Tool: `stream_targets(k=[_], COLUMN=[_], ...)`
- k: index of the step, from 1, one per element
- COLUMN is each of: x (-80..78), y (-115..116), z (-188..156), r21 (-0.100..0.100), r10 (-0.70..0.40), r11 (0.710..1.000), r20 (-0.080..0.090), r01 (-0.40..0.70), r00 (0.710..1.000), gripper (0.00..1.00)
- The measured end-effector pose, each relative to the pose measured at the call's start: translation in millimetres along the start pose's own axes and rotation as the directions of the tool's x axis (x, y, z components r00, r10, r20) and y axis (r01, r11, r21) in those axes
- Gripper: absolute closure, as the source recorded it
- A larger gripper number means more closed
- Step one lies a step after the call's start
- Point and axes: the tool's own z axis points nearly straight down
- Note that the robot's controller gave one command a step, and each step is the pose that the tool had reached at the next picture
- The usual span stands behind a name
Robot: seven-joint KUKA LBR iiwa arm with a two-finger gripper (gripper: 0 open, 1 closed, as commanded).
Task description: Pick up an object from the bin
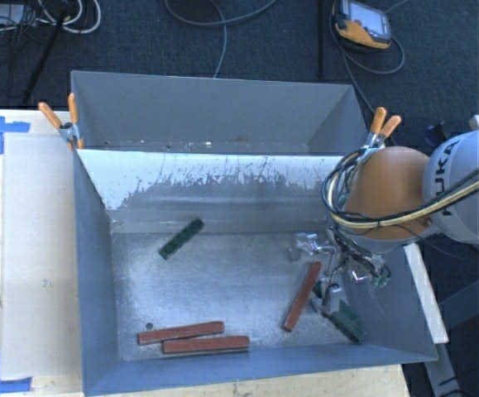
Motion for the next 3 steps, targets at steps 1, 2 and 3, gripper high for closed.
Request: stream_targets(k=[1,2,3], x=[31.4,31.3,41.5], y=[32.6,31.6,33.7], z=[1.2,1.0,-185.8], r21=[-0.007,-0.006,0.001], r10=[-0.386,-0.381,-0.433], r11=[0.922,0.925,0.902], r20=[-0.004,-0.003,0.004], r01=[0.386,0.381,0.433], r00=[0.922,0.925,0.902], gripper=[0.0,1.0,1.0])
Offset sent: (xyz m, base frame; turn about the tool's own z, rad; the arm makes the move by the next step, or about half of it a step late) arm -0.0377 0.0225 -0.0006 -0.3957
